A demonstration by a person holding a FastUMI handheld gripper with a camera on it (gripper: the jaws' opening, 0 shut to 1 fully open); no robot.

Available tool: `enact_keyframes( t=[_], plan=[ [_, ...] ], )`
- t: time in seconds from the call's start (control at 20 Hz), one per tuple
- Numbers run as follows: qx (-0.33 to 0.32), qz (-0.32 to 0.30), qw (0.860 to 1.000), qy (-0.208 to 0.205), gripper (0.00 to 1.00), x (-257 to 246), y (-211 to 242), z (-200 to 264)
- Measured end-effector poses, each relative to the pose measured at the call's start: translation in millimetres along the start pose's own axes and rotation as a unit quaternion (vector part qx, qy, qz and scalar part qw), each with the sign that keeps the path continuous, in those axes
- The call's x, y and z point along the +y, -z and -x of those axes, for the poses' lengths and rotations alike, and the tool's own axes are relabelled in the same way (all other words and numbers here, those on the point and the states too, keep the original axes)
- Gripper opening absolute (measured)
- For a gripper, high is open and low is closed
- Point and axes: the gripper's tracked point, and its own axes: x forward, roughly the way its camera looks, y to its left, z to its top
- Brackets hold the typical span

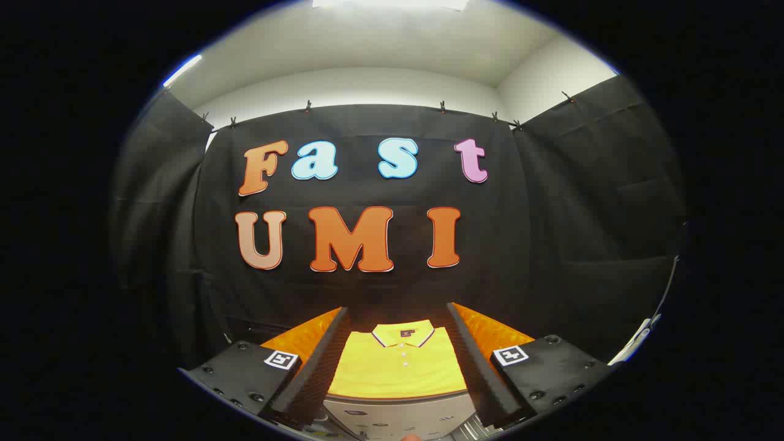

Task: Put the clothes into the washing machine and then close the washing machine lid.

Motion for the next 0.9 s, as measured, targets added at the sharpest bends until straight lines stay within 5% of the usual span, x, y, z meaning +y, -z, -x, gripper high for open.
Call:
enact_keyframes(
  t=[0.9],
  plan=[
    [0.01,0.023,1.0,-0.017,1.0,21.3,6.5,-26.2]
  ],
)
